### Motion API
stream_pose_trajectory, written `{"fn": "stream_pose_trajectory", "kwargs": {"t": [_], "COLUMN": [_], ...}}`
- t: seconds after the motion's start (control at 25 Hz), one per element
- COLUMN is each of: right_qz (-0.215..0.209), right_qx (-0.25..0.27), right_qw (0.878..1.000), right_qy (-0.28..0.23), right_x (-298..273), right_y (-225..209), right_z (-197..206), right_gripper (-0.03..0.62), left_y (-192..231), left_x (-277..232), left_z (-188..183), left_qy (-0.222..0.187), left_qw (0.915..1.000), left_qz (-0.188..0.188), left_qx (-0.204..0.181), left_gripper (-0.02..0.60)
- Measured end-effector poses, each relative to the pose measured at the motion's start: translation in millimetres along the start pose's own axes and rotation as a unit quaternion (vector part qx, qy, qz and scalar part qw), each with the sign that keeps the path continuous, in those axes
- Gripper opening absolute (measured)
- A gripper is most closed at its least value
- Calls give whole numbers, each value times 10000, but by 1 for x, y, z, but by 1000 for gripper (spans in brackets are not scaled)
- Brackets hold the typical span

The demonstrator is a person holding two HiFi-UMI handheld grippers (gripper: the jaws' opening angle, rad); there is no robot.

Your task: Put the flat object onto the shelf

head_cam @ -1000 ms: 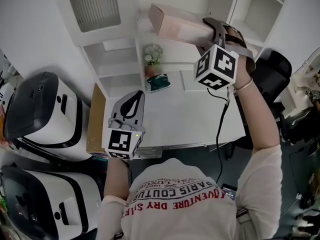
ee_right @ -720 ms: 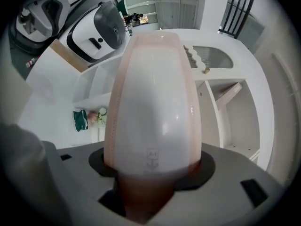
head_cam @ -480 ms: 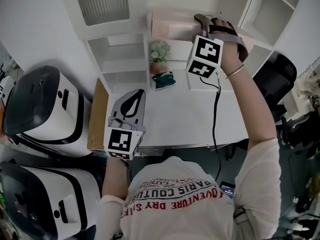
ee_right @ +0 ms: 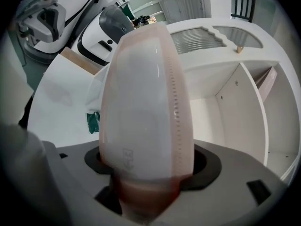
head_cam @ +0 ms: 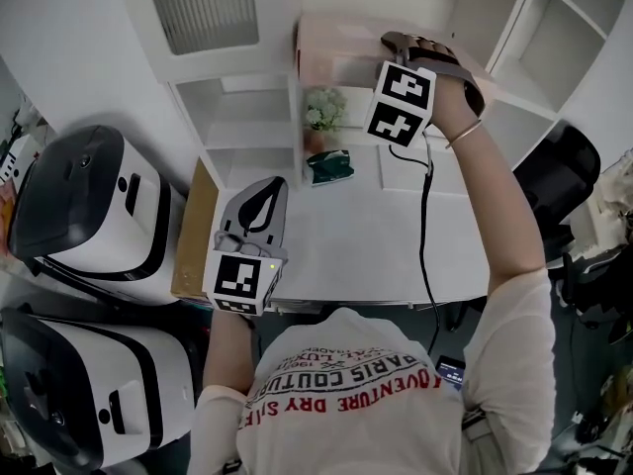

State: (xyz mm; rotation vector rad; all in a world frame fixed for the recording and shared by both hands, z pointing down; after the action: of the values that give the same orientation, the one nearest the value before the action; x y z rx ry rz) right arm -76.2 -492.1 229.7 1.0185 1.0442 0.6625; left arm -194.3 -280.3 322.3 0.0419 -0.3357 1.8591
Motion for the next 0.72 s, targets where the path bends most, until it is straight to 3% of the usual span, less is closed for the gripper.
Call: {"fn": "stream_pose_trajectory", "kwargs": {"t": [0.32,0.72], "right_qz": [-369,-494], "right_qx": [-356,-542], "right_qw": [9982,9966], "right_qy": [-306,-364], "right_x": [-39,-80], "right_y": [-1,-7], "right_z": [4,8], "right_gripper": [411,422], "left_y": [1,15], "left_x": [-31,-54], "left_z": [13,26], "left_qy": [45,177], "left_qw": [10000,9995], "left_qz": [-83,-238], "left_qx": [16,-77], "left_gripper": [14,14]}}
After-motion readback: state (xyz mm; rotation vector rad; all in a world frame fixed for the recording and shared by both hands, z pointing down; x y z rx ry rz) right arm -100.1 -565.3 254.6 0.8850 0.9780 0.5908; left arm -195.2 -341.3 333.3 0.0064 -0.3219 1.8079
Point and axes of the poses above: the fingertips, and each gripper's own axes: x backward along the fingers, y to its left, z out of its underside, the point moved 3 cm from there along x, backward along the fingers, and after that the axes turned 8 degrees about -y, right-handed, at the moved point
